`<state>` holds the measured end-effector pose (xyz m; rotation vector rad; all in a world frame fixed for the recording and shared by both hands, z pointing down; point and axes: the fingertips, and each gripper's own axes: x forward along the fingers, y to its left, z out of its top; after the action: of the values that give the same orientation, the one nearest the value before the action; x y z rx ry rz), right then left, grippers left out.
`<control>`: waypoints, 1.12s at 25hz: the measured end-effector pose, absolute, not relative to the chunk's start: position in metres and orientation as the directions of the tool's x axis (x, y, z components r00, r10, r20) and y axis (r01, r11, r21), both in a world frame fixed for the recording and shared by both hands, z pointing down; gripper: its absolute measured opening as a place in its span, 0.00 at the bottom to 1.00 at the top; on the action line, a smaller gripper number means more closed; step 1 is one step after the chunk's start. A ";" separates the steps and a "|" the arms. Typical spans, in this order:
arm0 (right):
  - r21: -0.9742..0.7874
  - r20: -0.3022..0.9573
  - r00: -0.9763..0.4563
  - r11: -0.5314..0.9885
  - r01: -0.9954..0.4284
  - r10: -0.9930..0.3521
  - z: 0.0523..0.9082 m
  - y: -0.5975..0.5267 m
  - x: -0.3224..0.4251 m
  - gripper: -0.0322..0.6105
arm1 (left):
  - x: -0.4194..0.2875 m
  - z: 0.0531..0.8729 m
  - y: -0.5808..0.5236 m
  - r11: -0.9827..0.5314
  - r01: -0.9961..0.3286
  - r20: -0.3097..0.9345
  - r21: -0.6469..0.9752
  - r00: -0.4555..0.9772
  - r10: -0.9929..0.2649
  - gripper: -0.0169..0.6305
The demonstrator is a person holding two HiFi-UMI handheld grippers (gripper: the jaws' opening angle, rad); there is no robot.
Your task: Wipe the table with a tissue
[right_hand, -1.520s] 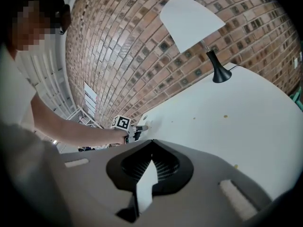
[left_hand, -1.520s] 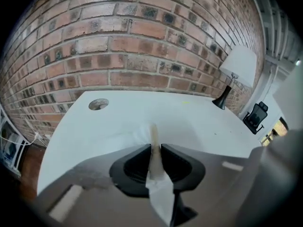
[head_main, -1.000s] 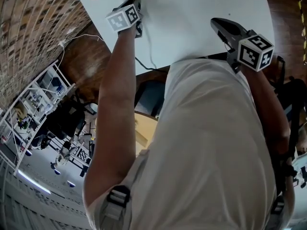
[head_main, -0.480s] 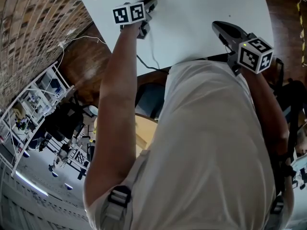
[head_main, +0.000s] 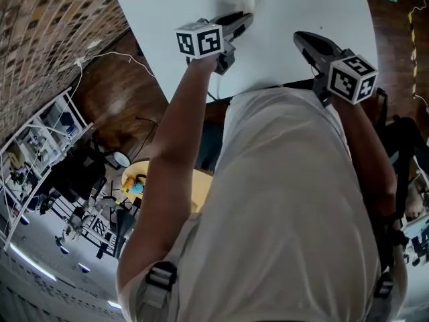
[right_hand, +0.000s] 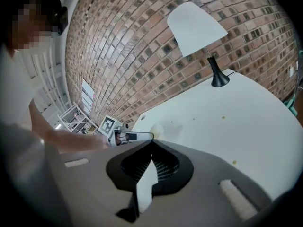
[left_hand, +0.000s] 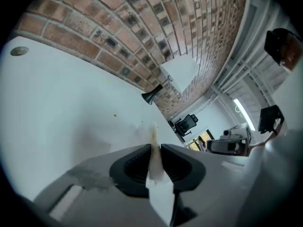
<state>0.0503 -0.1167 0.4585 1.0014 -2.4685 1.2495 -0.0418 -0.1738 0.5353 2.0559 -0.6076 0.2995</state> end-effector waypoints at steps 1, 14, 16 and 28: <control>-0.632 0.456 -0.748 0.416 -0.654 -0.483 0.458 -0.116 0.048 0.06 | -0.044 0.529 -0.170 -0.447 -0.529 0.422 0.722 0.848 -0.322 0.14; -0.528 0.490 -0.709 0.475 -0.704 -0.507 0.441 -0.128 0.010 0.06 | -0.114 0.506 -0.171 -0.511 -0.629 0.402 0.585 0.773 -0.491 0.14; -0.520 0.493 -0.708 0.481 -0.705 -0.505 0.441 -0.128 0.012 0.06 | -0.115 0.508 -0.173 -0.503 -0.633 0.395 0.589 0.768 -0.505 0.14; -0.585 0.463 -0.758 0.484 -0.651 -0.460 0.465 -0.130 0.052 0.06 | -0.104 0.531 -0.189 -0.394 -0.772 0.518 0.499 0.630 -0.579 0.14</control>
<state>0.0520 -0.1302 0.4647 0.9505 -2.4871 1.1378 -0.1044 -0.1895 0.5315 2.1172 -1.0517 0.3375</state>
